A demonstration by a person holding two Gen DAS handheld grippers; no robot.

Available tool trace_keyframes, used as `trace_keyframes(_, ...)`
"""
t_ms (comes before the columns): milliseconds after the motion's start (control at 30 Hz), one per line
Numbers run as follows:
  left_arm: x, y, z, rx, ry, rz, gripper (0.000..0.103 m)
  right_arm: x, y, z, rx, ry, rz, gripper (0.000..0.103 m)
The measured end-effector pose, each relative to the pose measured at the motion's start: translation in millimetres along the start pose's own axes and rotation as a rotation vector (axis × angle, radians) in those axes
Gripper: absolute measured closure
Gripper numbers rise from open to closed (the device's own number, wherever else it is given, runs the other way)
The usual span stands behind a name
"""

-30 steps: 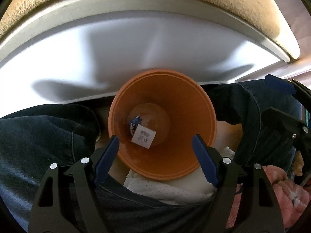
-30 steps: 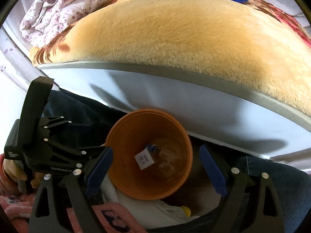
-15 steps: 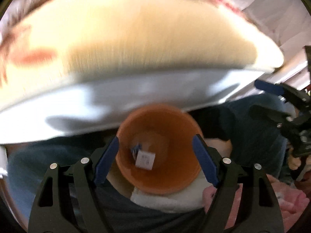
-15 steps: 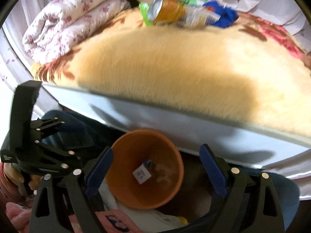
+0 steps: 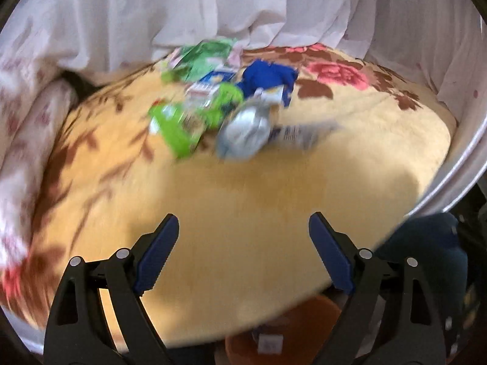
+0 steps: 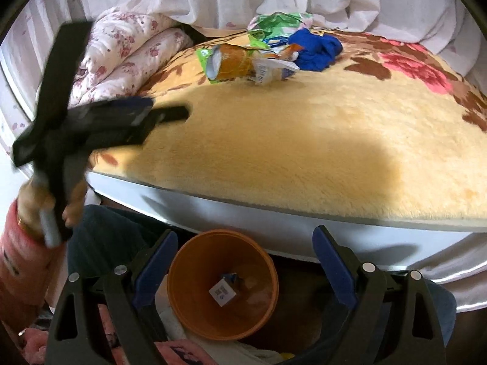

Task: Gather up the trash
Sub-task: 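Grasp the silver snack bag with the left tool while the right tool grasps the juice pouch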

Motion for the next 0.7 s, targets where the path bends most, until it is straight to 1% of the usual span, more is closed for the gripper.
trace_keyframes(133, -23.6, 37.5, 1.6, -0.013, 0.014, -0.017, 0.018, -2.8, -1.8, -13.2, -0.033, 0.014, 0.003, 0.014)
trace_keyframes(267, -46.3, 62.3, 10.0, 0.031, -0.005, -0.004, 0.018, -5.6, -2.3, -25.0, -0.059, 0.02, 0.004, 0.014)
trace_keyframes(367, -54.6, 71.9, 12.4, 0.036, -0.006, 0.0, 0.03, -8.5, -0.4, -34.5, -0.086, 0.03, 0.006, 0.014)
trace_keyframes(400, -57.2, 74.4, 11.7, 0.035, -0.014, 0.005, 0.038, -8.9, -0.7, -35.8, -0.09, 0.031, 0.006, 0.014)
trace_keyframes(467, -62.7, 76.1, 10.9, 0.037, -0.025, 0.021, 0.049, -9.1, -1.3, -37.2, -0.096, 0.036, 0.006, 0.014)
trace_keyframes(567, -65.0, 75.4, 10.0, 0.047, -0.043, 0.028, 0.054, -8.9, -0.5, -36.9, -0.098, 0.039, 0.003, 0.014)
trace_keyframes(600, -62.8, 75.0, 10.2, 0.055, -0.051, 0.021, 0.057, -8.1, -0.1, -36.4, -0.097, 0.04, 0.001, 0.014)
trace_keyframes(700, -50.4, 75.1, 10.0, 0.077, -0.082, -0.004, 0.061, -4.8, 1.3, -36.1, -0.097, 0.041, -0.006, 0.014)
Point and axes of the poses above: each gripper's, at about its wrist camera, not at the fingertips, and x roughly against the way its jaws point, z to its left, y to its top, the point moved 10 cm from there along -x, roughly the way its jaws point, and after that the axes turned 9 degrees about z, right-handed, at the moved point
